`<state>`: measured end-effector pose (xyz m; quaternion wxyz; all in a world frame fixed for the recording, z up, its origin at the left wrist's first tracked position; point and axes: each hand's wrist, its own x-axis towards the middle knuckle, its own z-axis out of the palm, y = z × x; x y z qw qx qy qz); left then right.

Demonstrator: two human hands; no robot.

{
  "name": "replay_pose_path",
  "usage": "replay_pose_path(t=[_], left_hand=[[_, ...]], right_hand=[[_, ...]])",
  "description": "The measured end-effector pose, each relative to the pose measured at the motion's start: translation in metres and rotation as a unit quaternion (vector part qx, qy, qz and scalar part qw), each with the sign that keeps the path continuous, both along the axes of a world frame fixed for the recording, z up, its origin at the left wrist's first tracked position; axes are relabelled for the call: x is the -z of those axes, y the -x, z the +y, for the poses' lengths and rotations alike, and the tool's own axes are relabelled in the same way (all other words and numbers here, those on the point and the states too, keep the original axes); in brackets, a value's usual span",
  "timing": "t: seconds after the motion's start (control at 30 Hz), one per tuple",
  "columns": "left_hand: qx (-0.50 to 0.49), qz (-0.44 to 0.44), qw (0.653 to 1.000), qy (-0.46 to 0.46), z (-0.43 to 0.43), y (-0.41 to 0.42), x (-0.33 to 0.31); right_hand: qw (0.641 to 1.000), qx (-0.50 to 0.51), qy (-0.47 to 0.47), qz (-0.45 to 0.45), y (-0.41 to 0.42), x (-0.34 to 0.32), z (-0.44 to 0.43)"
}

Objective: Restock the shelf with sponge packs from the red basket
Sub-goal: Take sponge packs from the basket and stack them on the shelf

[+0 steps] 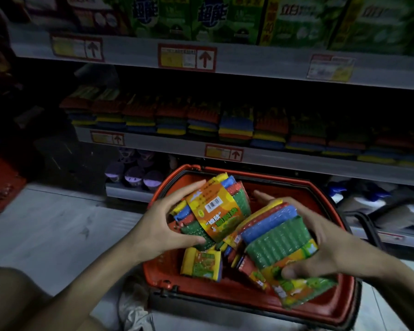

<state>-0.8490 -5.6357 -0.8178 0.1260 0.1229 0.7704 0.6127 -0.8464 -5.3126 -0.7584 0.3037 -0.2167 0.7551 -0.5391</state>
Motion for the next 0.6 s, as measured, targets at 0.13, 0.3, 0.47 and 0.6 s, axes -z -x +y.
replay_pose_path(t=[0.13, 0.3, 0.47, 0.6], left_hand=[[-0.012, 0.004, 1.000, -0.017, 0.007, -0.004, 0.001], [-0.046, 0.037, 0.998, -0.020, 0.014, -0.003, 0.000], [-0.058, 0.065, 0.996, -0.031, 0.023, -0.002, -0.003], [-0.063, 0.066, 0.994, -0.055, 0.026, -0.002, -0.003]], right_hand=[[1.000, -0.002, 0.019, -0.006, -0.006, 0.009, -0.009], [0.998, 0.035, 0.045, 0.007, -0.007, 0.009, -0.013], [0.997, 0.064, 0.036, 0.012, -0.005, 0.005, -0.014], [0.995, 0.078, 0.060, -0.002, -0.004, 0.003, -0.013]])
